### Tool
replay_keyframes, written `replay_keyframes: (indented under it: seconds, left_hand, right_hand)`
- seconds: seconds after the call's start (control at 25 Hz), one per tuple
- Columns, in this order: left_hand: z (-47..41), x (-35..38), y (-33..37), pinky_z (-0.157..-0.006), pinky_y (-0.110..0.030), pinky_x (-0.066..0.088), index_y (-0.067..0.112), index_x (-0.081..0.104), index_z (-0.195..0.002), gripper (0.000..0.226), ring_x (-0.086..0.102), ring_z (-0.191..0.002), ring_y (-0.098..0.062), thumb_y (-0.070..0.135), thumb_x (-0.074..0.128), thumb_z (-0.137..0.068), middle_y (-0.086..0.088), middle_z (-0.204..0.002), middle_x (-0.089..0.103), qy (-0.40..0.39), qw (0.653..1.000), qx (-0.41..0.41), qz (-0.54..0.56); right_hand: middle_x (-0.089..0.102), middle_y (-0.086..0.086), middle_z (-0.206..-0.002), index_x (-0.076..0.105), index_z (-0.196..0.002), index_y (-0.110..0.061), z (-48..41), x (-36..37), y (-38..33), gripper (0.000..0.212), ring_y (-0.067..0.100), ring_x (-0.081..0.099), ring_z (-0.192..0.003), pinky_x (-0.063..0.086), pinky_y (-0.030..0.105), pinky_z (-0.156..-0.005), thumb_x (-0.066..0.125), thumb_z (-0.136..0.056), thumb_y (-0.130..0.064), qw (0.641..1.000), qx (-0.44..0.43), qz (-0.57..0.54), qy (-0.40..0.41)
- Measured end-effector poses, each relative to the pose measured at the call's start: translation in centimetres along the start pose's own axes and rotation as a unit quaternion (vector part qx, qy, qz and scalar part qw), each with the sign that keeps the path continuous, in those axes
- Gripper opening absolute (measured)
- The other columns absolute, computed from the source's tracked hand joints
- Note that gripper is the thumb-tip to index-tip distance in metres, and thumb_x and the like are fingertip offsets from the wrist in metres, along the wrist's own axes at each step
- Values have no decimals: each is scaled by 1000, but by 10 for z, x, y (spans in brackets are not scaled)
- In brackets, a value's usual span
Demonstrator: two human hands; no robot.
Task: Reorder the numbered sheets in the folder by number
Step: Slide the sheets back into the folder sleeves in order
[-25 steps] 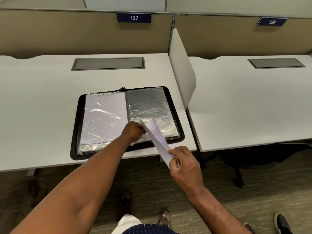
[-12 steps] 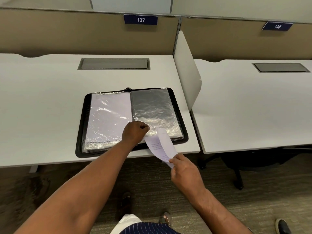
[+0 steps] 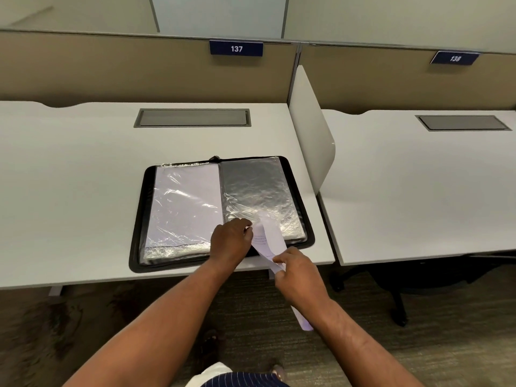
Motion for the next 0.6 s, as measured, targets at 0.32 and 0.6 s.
replay_keyframes:
  seconds: [0.32, 0.6]
  left_hand:
    - [-13, -3, 12, -59, -35, 51, 19, 77, -88, 6, 67, -65, -27, 22, 75, -84, 0, -76, 71, 47, 993, 100, -35]
    - [-12, -1, 15, -57, -35, 49, 21, 78, -87, 6, 63, -60, -22, 21, 76, -81, 3, -68, 68, 55, 985, 163, -22]
  right_hand:
    - [59, -2, -136, 65, -133, -18, -8, 16, 0, 40, 13, 59, -124, 50, 27, -104, 66, -94, -19, 1000, 20, 4, -19]
    - [60, -4, -126, 66, -133, -17, -37, 14, -8, 40, 11, 62, -110, 51, 22, -93, 64, -93, -16, 997, 11, -69, 30]
Point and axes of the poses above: each hand's wrist, its own z-axis away from the middle knuckle, its own x-axis out of the palm, y = z × x, the point moved 6 cm from there along -z, towards the middle knuckle
